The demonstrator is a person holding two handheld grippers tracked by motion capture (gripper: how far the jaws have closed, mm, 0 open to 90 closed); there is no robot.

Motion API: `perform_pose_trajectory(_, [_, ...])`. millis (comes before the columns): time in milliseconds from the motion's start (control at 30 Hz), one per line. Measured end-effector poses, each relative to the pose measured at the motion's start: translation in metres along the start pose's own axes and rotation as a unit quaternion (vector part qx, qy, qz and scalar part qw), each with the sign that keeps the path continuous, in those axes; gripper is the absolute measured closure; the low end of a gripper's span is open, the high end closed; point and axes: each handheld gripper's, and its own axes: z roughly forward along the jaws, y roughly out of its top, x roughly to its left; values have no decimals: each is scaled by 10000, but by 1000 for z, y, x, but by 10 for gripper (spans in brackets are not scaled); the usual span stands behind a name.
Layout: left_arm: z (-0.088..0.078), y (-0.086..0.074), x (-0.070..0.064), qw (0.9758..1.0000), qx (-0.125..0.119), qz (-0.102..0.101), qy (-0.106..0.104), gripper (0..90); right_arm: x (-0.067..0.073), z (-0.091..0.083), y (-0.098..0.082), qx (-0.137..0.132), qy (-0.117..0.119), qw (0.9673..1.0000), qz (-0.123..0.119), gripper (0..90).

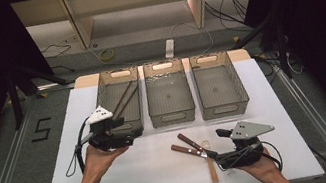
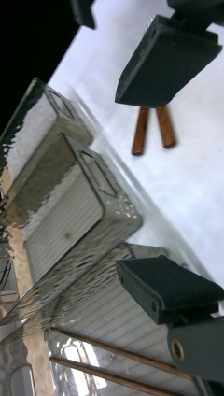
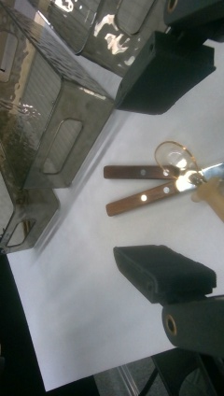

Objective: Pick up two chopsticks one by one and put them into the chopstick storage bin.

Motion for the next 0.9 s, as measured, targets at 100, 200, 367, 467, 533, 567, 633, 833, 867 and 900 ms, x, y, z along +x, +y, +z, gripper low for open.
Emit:
perform_pose_trajectory(100, [-2,-9,-2,9999,-69,-62,-53,162,1,2,4,19,3,10000,-55,262])
perform_pose_trajectory(200, [-2,-18,-8,10000,-35,20,20,163,1,3,8,100,-12,9998,-142,269])
perform_pose_trajectory(367, [-9,-21,-15,9990,-300,186,257,163,0,12,14,301,-29,9994,-177,288])
perform_pose_trajectory(467, [-12,-23,-15,9991,-422,87,53,162,-1,21,17,480,12,9986,-220,301])
perform_pose_trajectory(533, [-12,-23,-16,9991,-430,70,5,162,-4,27,18,624,15,9978,-215,309])
perform_pose_trajectory(567, [-12,-24,-17,9991,-418,82,-9,162,-5,30,18,715,-22,9972,-202,314])
perform_pose_trajectory(633, [-13,-26,-19,9991,-411,78,-49,163,-6,34,18,917,-69,9956,-154,320])
perform_pose_trajectory(833, [-15,-29,-26,9992,-360,191,-30,162,-4,36,15,1329,-52,9911,-63,352])
perform_pose_trajectory(867, [-15,-30,-27,9991,-367,185,-37,162,-3,35,15,1397,-63,9902,-56,358])
perform_pose_trajectory(900, [-15,-30,-27,9992,-363,184,-44,163,-2,34,14,1443,-74,9895,-22,362])
